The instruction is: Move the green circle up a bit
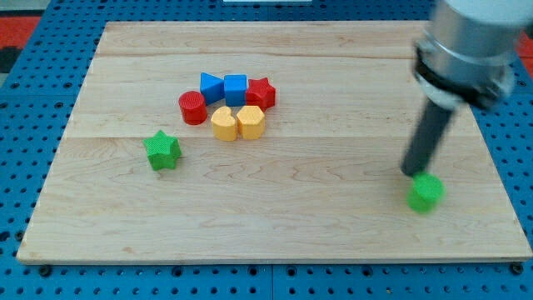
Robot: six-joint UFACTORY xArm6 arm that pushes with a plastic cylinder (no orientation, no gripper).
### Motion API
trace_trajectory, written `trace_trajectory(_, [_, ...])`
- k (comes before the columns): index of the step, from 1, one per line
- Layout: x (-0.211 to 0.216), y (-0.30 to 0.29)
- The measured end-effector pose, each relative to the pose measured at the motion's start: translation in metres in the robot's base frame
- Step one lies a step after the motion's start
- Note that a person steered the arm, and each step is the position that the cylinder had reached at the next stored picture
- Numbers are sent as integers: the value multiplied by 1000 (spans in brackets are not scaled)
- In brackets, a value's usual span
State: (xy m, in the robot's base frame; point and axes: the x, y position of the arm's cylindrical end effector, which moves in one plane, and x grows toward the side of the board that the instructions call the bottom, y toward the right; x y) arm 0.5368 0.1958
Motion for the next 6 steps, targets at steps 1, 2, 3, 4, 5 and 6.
trace_trajectory(1, [-39,-7])
trace_trajectory(2, [-42,64])
trace_trajectory(3, [50,115])
trace_trajectory(4, [81,12])
trace_trajectory(5, [78,-36])
trace_trajectory(6, [58,-6])
